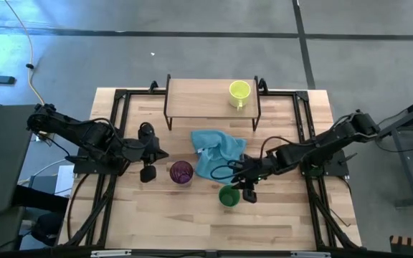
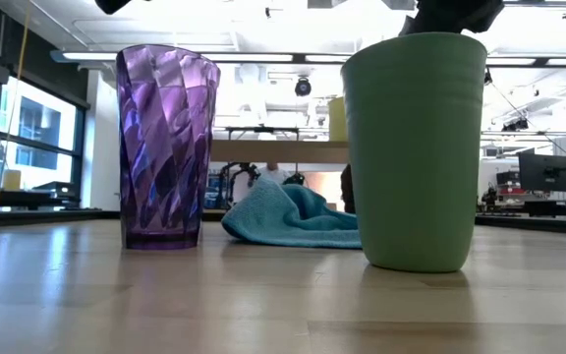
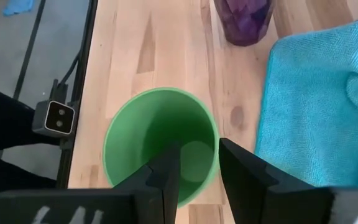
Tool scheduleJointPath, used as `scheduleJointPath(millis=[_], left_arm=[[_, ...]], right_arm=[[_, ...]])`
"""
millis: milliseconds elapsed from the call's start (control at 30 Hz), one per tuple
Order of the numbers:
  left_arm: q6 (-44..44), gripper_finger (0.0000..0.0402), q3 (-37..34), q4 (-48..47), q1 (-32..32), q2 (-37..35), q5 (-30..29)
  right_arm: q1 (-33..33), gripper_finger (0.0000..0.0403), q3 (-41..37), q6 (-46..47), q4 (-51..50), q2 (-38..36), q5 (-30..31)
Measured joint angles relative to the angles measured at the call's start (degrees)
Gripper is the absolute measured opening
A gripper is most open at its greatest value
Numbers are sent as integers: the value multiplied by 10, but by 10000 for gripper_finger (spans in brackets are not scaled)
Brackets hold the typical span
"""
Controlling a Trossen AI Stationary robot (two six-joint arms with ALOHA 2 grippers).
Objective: Stack small to large cups/mugs on shelf
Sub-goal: Put the green cup on the shelf
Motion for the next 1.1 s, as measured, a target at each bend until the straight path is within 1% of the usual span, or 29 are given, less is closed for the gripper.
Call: scheduleJointPath(millis=[267, 633, 933, 1100], left_arm=[[0, 1, 0, 0, 0, 0, 0], [-1, 1, 0, 8, 0, 0, -1], [-1, 1, 0, 18, 0, 0, -1], [-1, 1, 0, 23, 0, 0, -1]], right_arm=[[-4, 102, 0, -31, 4, 0, -3], [-4, 101, 0, -59, 9, 0, -56], [-8, 101, 0, -88, 42, 0, -59], [-12, 101, 0, -98, 42, 0, -59]])
